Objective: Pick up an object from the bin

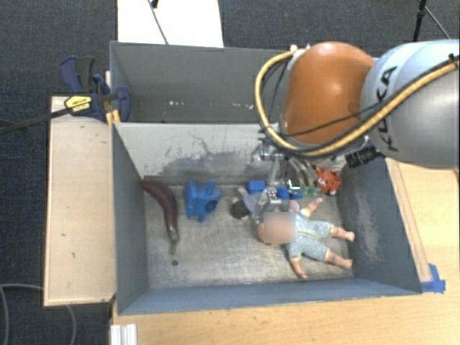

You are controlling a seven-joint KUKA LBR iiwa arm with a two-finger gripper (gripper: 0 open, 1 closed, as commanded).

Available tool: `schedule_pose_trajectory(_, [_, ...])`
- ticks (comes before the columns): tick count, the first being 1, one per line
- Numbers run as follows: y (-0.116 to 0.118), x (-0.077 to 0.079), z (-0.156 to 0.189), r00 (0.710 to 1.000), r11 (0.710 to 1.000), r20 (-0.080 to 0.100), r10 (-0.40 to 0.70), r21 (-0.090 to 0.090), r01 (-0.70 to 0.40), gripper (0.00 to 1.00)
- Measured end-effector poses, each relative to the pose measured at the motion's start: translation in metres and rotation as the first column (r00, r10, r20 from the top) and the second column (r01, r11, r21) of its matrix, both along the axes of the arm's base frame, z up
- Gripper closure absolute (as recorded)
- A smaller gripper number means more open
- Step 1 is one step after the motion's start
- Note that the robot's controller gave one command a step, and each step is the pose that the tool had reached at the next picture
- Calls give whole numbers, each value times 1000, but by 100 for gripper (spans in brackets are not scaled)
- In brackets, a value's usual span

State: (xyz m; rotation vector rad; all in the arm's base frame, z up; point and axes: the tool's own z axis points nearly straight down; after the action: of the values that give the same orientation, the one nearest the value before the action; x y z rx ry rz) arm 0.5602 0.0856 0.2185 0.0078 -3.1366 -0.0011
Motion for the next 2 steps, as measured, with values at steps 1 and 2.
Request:
schedule_pose_trajectory(1, [0, 2, 4, 1000, 1000, 8, -2, 1, 2, 0])
schedule_pose_trajectory(2, [-42, -12, -63, 1000, 1000, 12, 0, 0, 0, 0])
